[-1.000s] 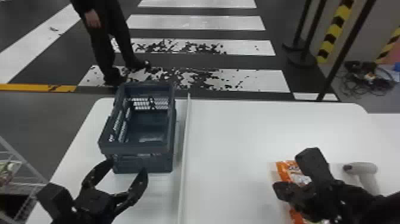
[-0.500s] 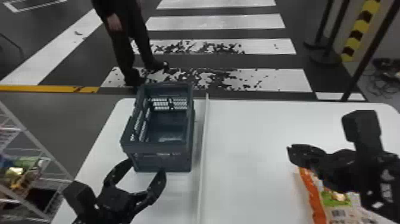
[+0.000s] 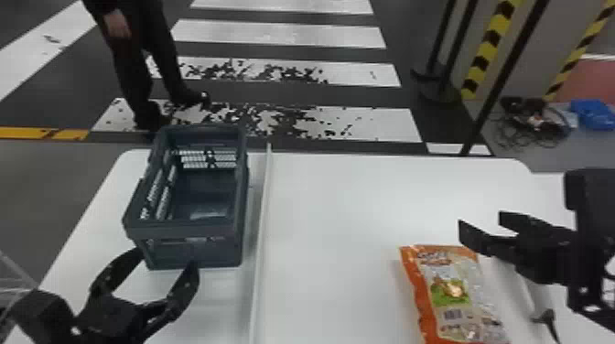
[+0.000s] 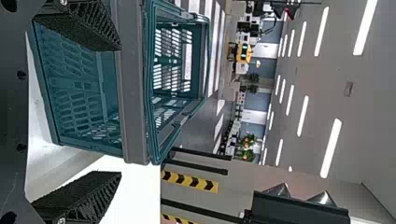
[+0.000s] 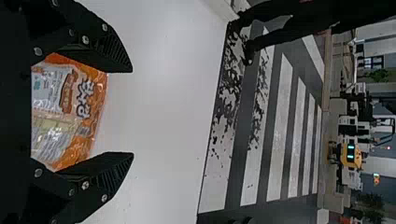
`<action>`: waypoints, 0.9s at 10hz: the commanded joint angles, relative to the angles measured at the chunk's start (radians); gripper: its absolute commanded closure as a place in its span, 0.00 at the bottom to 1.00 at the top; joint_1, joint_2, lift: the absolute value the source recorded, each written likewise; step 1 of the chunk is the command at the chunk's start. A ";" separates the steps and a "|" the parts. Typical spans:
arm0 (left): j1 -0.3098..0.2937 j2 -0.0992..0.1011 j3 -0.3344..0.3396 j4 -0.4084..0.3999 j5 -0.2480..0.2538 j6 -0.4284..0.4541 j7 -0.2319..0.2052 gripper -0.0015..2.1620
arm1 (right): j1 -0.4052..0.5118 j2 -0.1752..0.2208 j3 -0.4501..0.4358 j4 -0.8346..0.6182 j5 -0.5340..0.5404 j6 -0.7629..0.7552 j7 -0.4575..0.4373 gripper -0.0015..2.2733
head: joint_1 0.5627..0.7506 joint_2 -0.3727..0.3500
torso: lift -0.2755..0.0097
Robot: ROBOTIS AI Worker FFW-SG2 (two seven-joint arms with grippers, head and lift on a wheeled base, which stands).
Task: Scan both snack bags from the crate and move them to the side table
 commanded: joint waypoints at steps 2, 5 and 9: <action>-0.003 0.000 -0.006 0.008 0.000 0.000 0.000 0.02 | 0.038 -0.009 -0.078 0.051 -0.009 -0.011 -0.007 0.05 | 0.70 0.35 | 0.62; -0.005 0.009 -0.004 0.012 0.002 -0.003 0.000 0.02 | 0.055 -0.005 -0.115 0.157 -0.006 -0.066 -0.001 0.05 | 0.70 0.26 | 0.62; -0.003 0.018 -0.006 0.011 0.003 -0.009 0.005 0.02 | 0.004 -0.007 -0.156 0.355 0.000 -0.176 0.020 0.05 | 0.70 0.20 | 0.62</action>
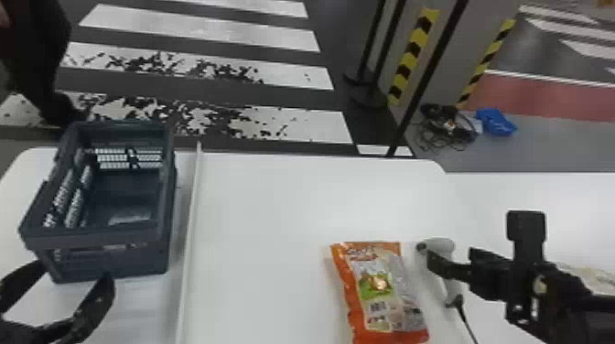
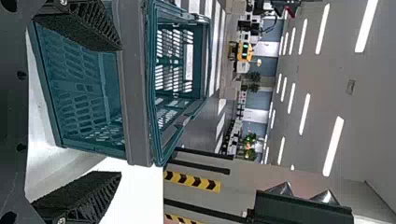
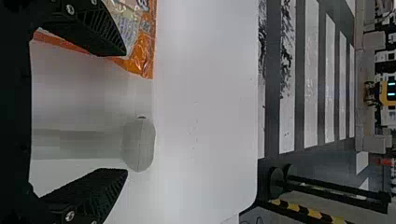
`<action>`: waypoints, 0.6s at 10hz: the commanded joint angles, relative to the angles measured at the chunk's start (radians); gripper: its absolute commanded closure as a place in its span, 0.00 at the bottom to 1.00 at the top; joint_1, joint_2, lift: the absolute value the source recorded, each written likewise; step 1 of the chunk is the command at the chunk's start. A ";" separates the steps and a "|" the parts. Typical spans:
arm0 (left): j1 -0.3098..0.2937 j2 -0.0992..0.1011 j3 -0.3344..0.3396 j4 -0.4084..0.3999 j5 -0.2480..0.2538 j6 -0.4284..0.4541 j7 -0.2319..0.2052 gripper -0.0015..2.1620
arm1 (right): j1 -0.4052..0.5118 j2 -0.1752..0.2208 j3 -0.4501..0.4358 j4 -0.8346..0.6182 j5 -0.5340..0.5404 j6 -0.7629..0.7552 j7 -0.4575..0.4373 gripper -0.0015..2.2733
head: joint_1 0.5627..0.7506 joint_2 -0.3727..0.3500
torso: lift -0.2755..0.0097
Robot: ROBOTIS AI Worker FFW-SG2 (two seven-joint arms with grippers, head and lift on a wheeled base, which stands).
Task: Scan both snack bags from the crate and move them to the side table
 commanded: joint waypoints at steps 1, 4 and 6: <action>0.000 0.001 -0.001 -0.001 0.000 0.001 0.001 0.02 | -0.029 -0.004 -0.017 0.072 0.004 -0.016 0.013 0.05 | 0.70 0.17 | 0.62; -0.002 -0.002 -0.001 -0.003 0.000 -0.011 -0.004 0.02 | -0.041 -0.015 -0.016 0.161 0.004 -0.065 0.025 0.05 | 0.70 0.12 | 0.62; -0.002 -0.004 0.000 -0.009 -0.003 -0.011 -0.005 0.02 | -0.055 -0.015 -0.010 0.204 0.007 -0.096 0.027 0.05 | 0.70 0.11 | 0.62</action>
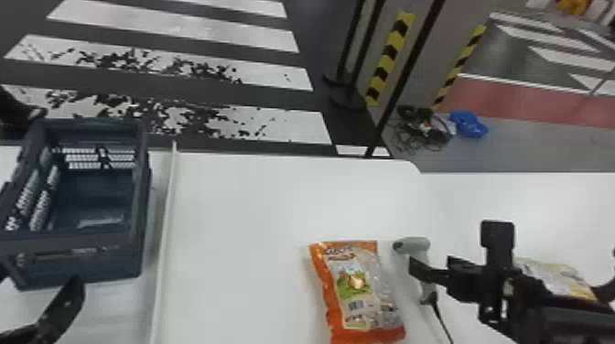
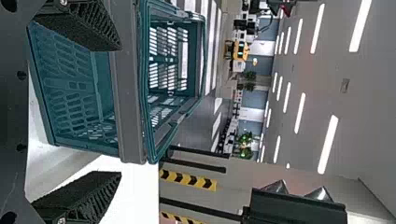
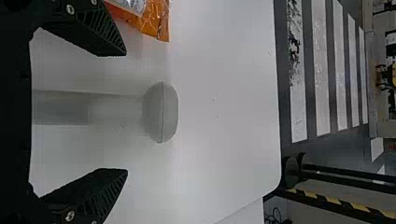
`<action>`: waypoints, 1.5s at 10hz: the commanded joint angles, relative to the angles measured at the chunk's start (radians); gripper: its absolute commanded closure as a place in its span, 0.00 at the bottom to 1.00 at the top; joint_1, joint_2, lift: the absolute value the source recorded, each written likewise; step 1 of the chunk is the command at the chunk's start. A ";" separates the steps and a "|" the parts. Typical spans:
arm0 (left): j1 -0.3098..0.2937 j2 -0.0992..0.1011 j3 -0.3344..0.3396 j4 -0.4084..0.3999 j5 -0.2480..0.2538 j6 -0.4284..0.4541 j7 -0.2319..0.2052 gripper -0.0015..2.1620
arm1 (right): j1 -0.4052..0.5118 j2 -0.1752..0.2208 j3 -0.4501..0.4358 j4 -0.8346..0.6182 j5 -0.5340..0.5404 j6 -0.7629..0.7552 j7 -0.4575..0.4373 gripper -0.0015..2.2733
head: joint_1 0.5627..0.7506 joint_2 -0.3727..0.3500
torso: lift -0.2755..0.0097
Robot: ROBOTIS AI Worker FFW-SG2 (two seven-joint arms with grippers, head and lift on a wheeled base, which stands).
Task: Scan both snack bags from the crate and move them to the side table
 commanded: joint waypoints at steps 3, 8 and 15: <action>0.000 -0.004 0.001 -0.001 -0.006 0.000 0.000 0.02 | -0.036 -0.003 0.007 0.065 0.010 -0.008 0.015 0.09 | 0.70 0.11 | 0.62; 0.000 -0.005 0.003 0.006 -0.006 -0.003 0.000 0.02 | -0.057 -0.014 0.023 0.102 0.056 0.010 0.070 0.74 | 0.70 0.11 | 0.62; 0.000 -0.005 0.003 0.016 -0.003 -0.018 0.002 0.02 | 0.021 0.017 -0.045 -0.165 0.056 0.188 0.032 0.99 | 0.70 0.10 | 0.62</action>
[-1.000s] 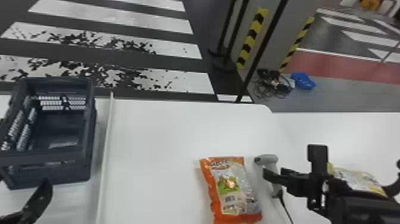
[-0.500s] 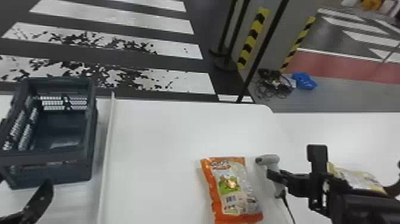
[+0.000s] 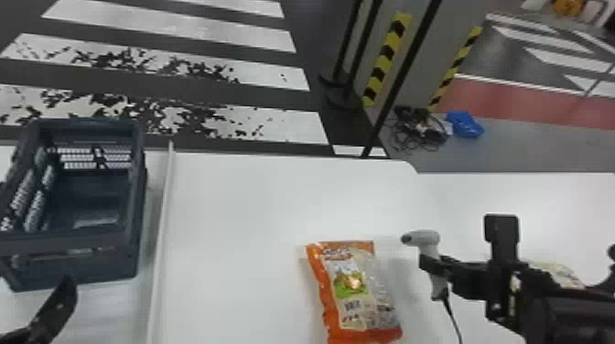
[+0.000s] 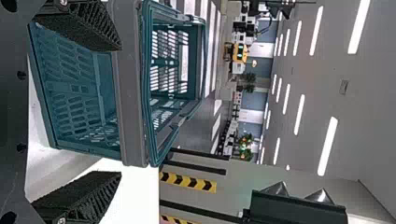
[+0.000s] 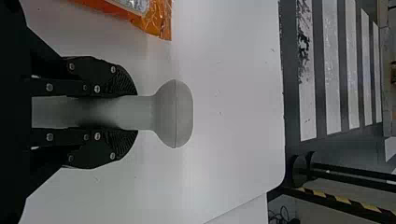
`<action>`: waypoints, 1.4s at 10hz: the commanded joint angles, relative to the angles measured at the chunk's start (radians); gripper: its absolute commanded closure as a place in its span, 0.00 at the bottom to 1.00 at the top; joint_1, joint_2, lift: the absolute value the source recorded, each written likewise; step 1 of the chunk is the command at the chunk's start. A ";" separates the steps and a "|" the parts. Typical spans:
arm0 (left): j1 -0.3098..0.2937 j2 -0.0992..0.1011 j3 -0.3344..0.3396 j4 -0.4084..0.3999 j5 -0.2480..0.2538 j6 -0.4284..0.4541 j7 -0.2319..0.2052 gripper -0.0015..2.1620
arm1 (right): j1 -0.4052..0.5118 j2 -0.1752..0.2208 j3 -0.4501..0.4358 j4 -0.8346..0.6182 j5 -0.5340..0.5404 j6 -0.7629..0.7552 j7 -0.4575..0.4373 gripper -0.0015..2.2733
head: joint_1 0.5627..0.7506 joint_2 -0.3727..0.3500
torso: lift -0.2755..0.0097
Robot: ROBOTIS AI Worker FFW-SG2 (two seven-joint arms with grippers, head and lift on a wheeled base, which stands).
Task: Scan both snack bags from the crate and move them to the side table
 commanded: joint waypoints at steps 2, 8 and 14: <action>0.000 0.002 -0.002 0.010 0.002 -0.014 0.000 0.02 | 0.104 0.061 -0.031 -0.242 0.020 0.146 -0.030 0.99 | 0.70 0.10 | 0.62; -0.017 0.017 -0.017 0.031 0.021 -0.029 -0.002 0.02 | 0.297 0.144 0.061 -0.675 0.106 0.471 -0.047 0.99 | 0.70 0.18 | 0.62; -0.018 0.015 -0.017 0.044 0.028 -0.060 -0.003 0.02 | 0.339 0.139 0.334 -0.886 0.275 0.626 -0.088 0.99 | 0.70 0.38 | 0.62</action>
